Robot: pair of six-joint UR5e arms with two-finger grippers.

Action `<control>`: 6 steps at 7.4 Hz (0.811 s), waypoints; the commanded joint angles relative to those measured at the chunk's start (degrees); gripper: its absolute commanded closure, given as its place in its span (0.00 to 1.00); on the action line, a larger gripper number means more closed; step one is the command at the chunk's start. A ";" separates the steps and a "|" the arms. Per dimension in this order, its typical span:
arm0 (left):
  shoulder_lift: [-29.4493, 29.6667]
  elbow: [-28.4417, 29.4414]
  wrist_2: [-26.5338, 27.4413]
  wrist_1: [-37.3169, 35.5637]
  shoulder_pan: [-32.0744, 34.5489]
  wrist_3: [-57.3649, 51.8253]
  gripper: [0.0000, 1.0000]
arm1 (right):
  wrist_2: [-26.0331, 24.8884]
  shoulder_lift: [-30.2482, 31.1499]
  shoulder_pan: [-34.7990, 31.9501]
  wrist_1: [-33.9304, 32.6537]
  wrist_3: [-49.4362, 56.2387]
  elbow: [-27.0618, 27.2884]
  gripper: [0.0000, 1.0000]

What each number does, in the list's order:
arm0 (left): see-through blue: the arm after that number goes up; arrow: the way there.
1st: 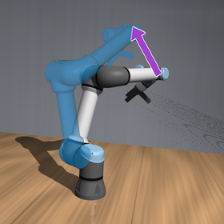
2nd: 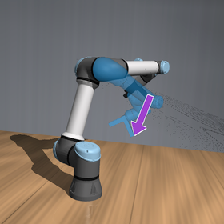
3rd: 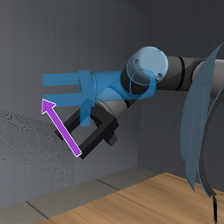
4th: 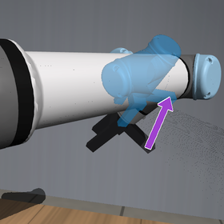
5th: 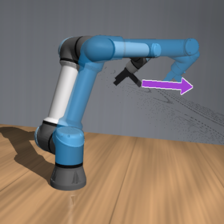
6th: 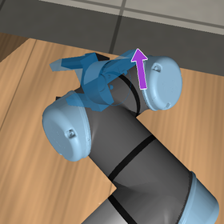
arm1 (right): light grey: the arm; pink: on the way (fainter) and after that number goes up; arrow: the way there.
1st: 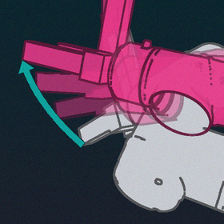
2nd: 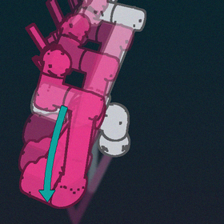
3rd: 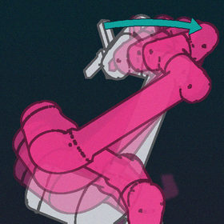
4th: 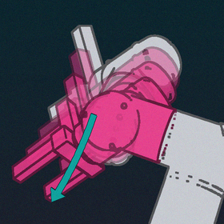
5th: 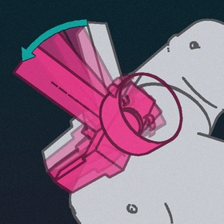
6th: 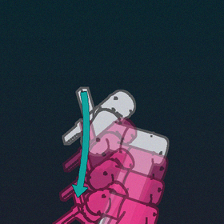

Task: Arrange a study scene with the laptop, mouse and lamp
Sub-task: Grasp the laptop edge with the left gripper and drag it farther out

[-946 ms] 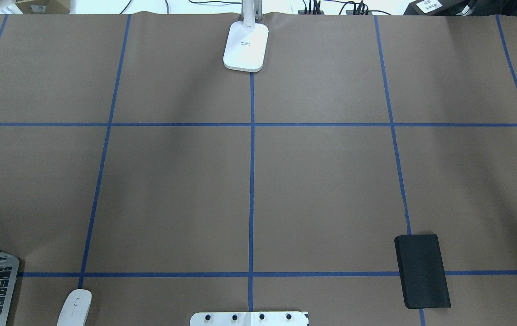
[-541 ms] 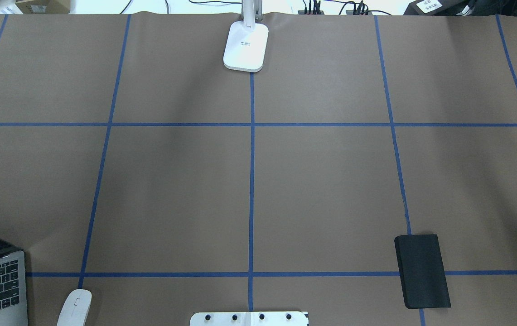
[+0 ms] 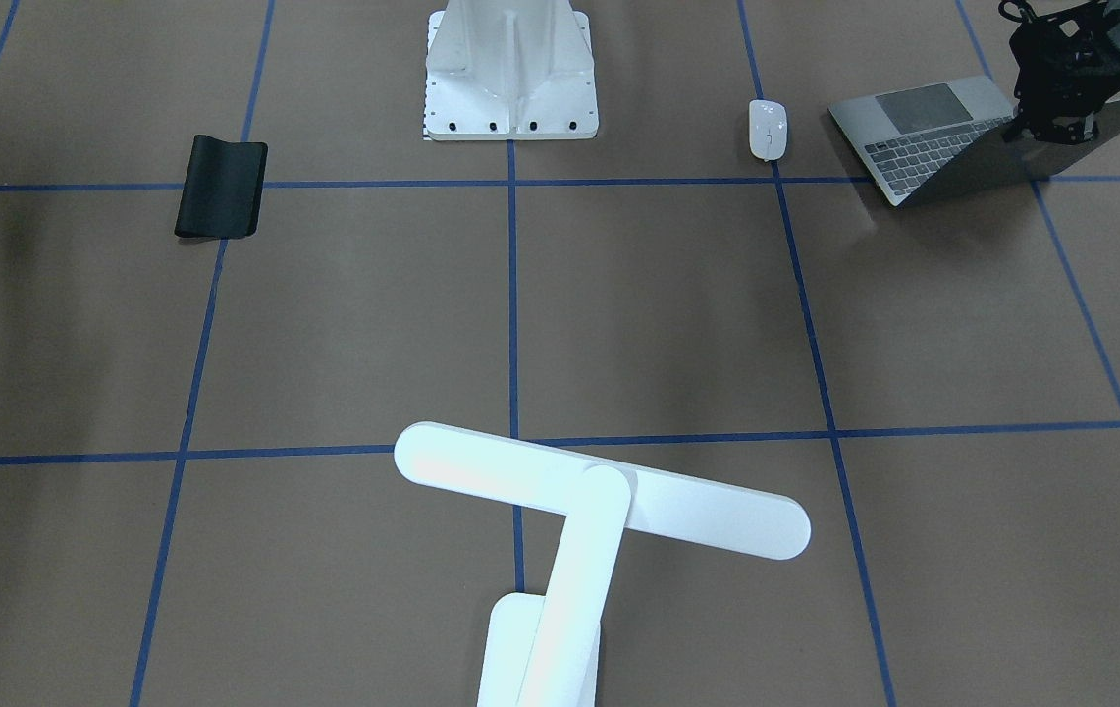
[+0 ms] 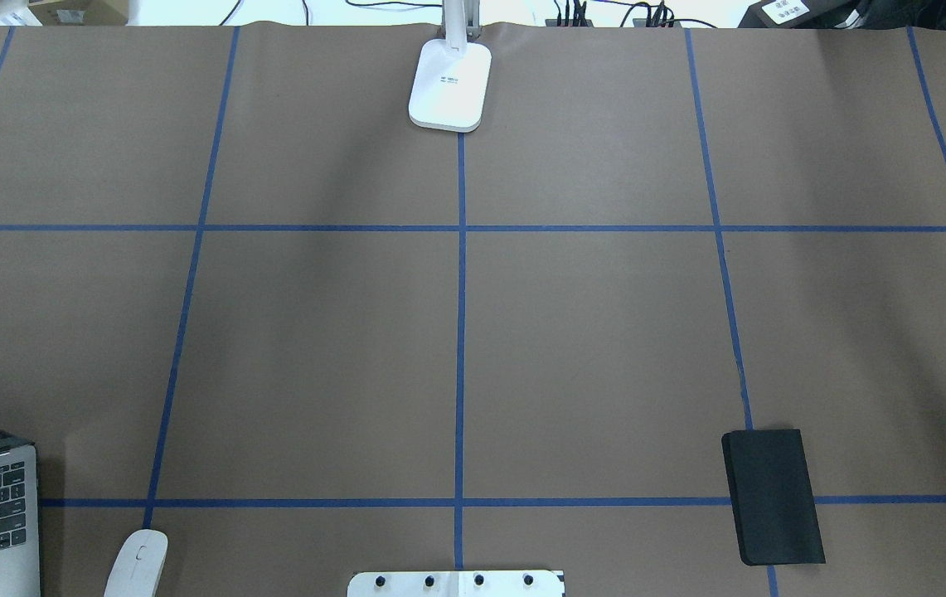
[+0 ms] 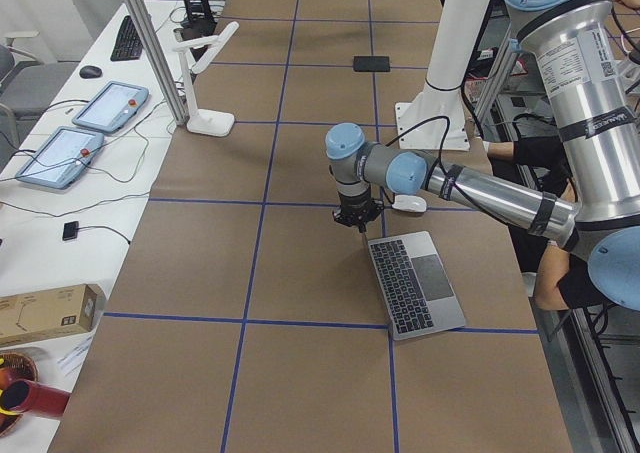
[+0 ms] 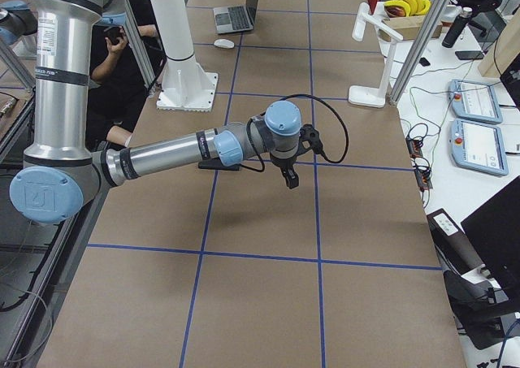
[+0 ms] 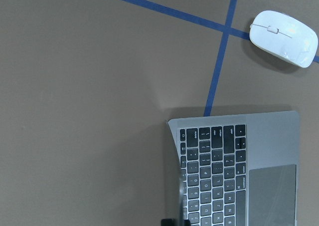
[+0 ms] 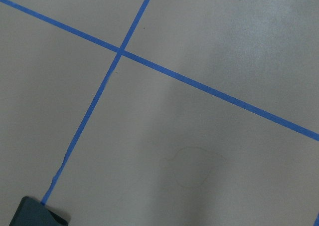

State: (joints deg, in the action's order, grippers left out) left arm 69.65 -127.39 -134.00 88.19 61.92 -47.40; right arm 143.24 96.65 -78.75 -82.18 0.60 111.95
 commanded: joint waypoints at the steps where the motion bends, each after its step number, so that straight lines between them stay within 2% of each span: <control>1: 0.83 -0.06 -0.03 -0.13 1.36 -0.24 0.94 | -0.32 -0.41 0.00 0.00 -0.42 0.19 0.01; 2: 2.75 0.29 -0.12 -0.39 1.28 -0.06 0.94 | -0.50 -0.68 0.09 -0.09 -0.86 0.11 0.01; 4: 15.09 0.82 0.49 -10.87 1.37 0.20 0.94 | -1.81 -1.20 0.09 -0.18 -1.03 -0.07 0.01; 6: 25.66 5.28 0.58 -13.49 1.28 0.38 0.94 | -4.44 -3.12 0.09 -0.18 -6.72 -0.33 0.01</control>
State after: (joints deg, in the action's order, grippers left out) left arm 88.87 -124.68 -133.55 76.51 63.25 -47.13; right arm 140.39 94.83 -78.67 -82.35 -3.14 111.75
